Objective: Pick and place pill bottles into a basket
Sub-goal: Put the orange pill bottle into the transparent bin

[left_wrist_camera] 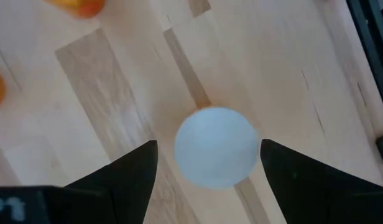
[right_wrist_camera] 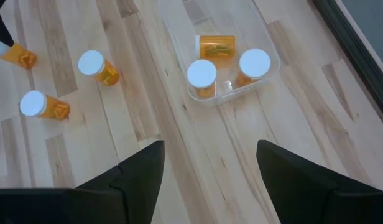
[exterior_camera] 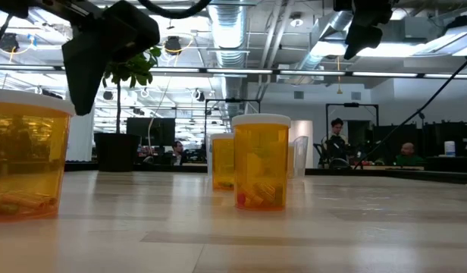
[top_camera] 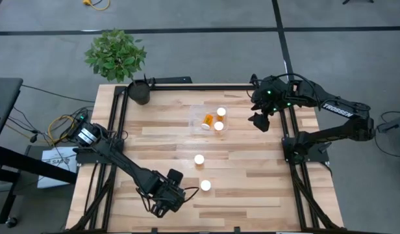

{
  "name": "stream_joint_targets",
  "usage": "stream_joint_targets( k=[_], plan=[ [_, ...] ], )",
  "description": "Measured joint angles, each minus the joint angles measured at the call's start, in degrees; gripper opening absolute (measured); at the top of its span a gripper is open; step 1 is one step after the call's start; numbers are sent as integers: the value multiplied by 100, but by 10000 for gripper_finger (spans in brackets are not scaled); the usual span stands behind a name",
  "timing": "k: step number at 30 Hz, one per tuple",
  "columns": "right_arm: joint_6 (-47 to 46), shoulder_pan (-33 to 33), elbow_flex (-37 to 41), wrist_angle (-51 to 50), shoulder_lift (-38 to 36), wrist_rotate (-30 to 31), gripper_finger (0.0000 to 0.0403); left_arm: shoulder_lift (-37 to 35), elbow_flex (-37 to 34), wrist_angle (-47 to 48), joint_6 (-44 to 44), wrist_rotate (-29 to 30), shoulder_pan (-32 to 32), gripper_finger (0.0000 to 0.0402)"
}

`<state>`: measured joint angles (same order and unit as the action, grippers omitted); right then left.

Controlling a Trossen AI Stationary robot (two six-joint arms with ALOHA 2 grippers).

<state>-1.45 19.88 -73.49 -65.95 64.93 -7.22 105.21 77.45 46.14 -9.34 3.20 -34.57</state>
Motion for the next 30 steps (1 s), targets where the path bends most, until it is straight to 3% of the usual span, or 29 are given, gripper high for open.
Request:
stream_joint_targets(
  k=[12, 23, 30],
  plan=[
    [0, 2, 0, 44, 0, 0, 249, 0, -485, -863, 63, -169, 26, 275],
    [-4, 0, 0, 89, 0, 0, 249, 0, -566, -623, 178, -125, 50, 272],
    [-4, 2, 0, 92, 0, 0, 249, 0, -566, -667, 263, -34, 55, 242]
  ],
)
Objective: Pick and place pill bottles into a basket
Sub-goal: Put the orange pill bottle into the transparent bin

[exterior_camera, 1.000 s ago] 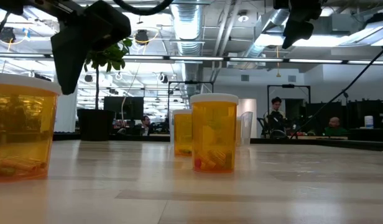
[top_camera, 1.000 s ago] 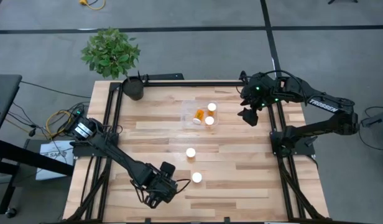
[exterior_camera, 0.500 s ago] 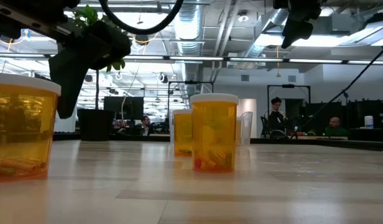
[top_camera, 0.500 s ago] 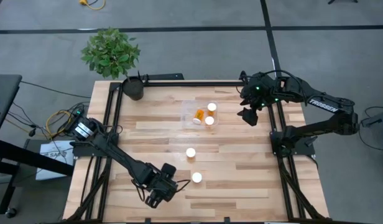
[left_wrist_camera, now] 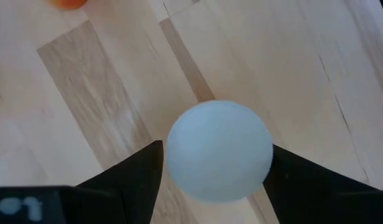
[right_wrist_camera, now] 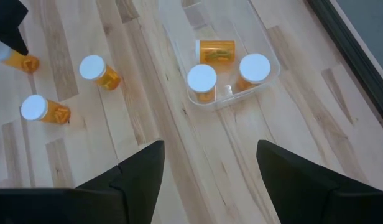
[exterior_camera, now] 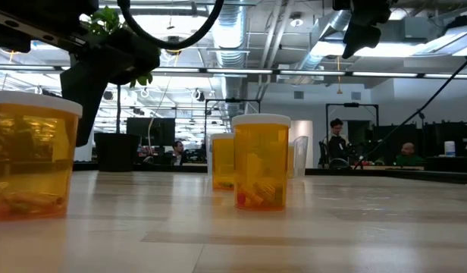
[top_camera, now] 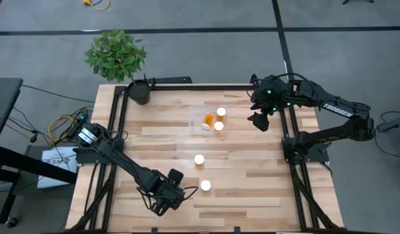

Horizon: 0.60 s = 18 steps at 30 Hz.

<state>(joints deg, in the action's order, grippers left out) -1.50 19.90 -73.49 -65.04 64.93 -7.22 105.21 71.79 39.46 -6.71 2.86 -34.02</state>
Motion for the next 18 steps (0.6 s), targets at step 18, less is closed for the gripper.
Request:
stream_joint_targets(
  k=[18],
  plan=[
    [6, -2, 0, -20, 0, 0, 249, -2, 0, -315, -61, -3, 15, 201]
  ],
)
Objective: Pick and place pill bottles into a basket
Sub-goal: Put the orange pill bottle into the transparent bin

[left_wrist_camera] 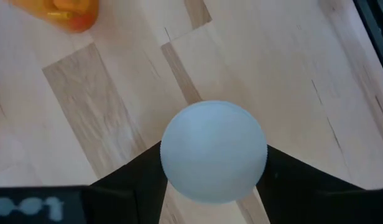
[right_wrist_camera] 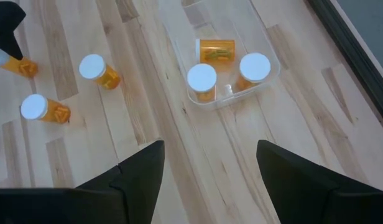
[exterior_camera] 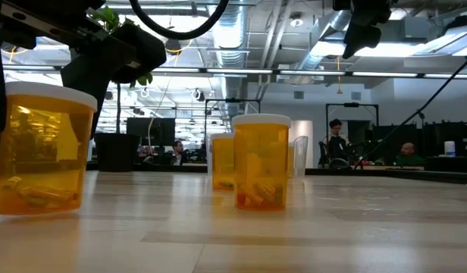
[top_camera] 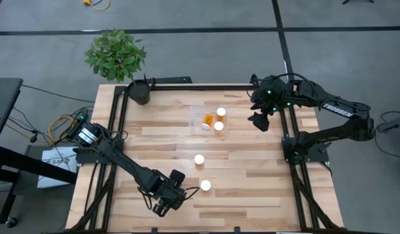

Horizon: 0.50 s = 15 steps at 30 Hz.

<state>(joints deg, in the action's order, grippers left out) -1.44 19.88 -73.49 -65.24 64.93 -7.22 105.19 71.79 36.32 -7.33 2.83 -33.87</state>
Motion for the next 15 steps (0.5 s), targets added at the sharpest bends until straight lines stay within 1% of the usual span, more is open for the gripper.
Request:
stream_joint_targets(
  k=[8, 15],
  plan=[
    [38, 2, 0, -37, 0, -4, 249, -7, 148, 34, -98, 50, 41, 199],
    [73, 1, 0, -45, 0, -19, 250, -29, 505, 679, -88, 250, 163, 199]
  ],
)
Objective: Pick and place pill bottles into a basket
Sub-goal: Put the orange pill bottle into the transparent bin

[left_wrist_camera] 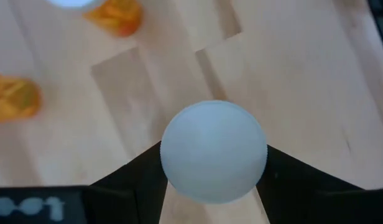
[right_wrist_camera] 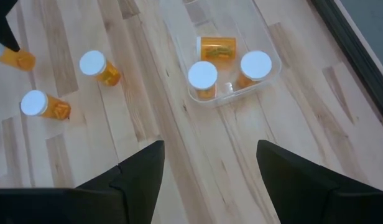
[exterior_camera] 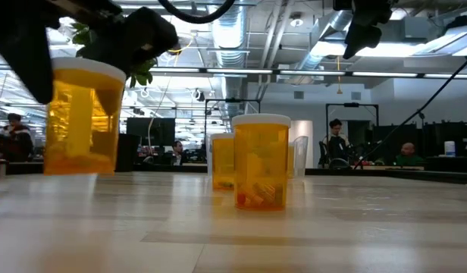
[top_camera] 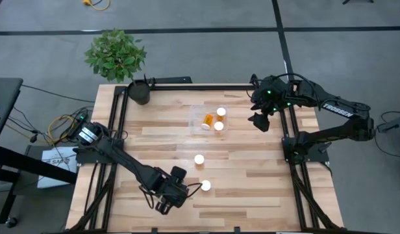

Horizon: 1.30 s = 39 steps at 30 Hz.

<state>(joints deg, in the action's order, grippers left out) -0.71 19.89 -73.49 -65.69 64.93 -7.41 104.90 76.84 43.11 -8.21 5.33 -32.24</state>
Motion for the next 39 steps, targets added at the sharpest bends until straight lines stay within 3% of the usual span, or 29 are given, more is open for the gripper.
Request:
stream_joint_targets(
  k=[8, 14, 19, 30, 39],
  plan=[
    [205, 1, 0, -7, 0, -2, 250, -28, 730, 1223, 162, 267, 247, 199],
    [222, 1, 0, -7, 0, -6, 250, -28, 1361, 2425, 592, 865, 527, 199],
    [220, 0, 0, -10, 0, -6, 250, -46, 1608, 3019, 1075, 1017, 902, 199],
    [173, 196, 0, 143, 0, -14, 250, -857, 1609, 2458, 2508, 1027, 2495, 199],
    [-78, 635, -2, 517, 0, -8, 249, -1242, 1615, 1848, 4085, 259, 4046, 199]
  ],
)
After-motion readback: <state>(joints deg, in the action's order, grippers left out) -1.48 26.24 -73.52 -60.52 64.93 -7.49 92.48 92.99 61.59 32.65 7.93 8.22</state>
